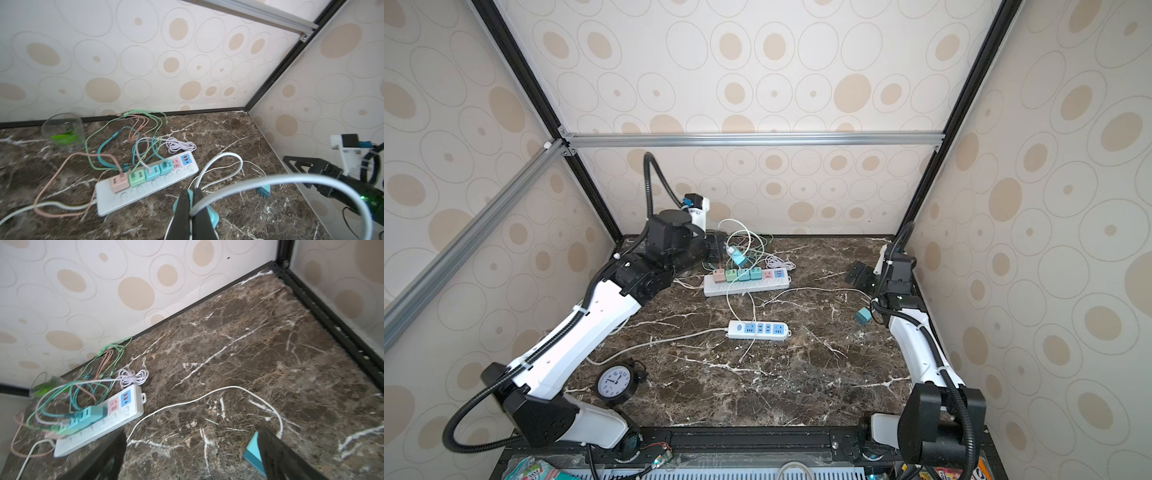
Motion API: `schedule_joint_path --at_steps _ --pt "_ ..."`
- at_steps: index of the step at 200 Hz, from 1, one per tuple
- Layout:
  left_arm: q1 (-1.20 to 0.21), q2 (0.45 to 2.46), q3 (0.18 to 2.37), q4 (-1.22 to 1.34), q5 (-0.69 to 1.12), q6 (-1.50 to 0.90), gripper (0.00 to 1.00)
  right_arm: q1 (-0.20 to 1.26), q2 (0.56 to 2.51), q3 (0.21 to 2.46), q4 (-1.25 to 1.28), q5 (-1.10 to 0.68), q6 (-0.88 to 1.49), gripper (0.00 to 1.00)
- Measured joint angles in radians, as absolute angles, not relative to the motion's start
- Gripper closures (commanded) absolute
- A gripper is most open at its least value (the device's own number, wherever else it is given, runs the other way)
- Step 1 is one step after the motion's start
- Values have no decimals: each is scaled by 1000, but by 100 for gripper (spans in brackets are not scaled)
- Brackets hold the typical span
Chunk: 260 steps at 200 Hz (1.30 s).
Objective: Insert plugs into power strip
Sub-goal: Pull the power cord from the plug.
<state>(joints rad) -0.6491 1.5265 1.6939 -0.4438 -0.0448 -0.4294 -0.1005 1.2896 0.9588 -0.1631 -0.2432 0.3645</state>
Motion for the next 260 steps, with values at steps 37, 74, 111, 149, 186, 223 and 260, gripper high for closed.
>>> schedule_joint_path --at_steps 37,74,111,149,186,223,260 --pt "-698 1639 1811 -451 -57 -381 100 1 1361 897 -96 -474 308 18" --pt "-698 1642 1818 -469 -105 -357 100 176 1391 703 23 -582 285 17" --pt "-697 1642 1821 -472 -142 -344 100 387 1459 699 47 -576 202 20" --pt "-697 1642 1821 -478 -158 -342 100 482 1536 695 72 -535 136 27" --pt "-697 1637 1816 -480 -168 -342 100 539 1597 709 184 -451 102 43" --pt "-696 1617 1796 -489 -218 -327 100 551 1622 716 229 -330 99 100" --pt "-658 1532 1694 -507 -371 -306 100 527 1455 691 168 -178 75 100"
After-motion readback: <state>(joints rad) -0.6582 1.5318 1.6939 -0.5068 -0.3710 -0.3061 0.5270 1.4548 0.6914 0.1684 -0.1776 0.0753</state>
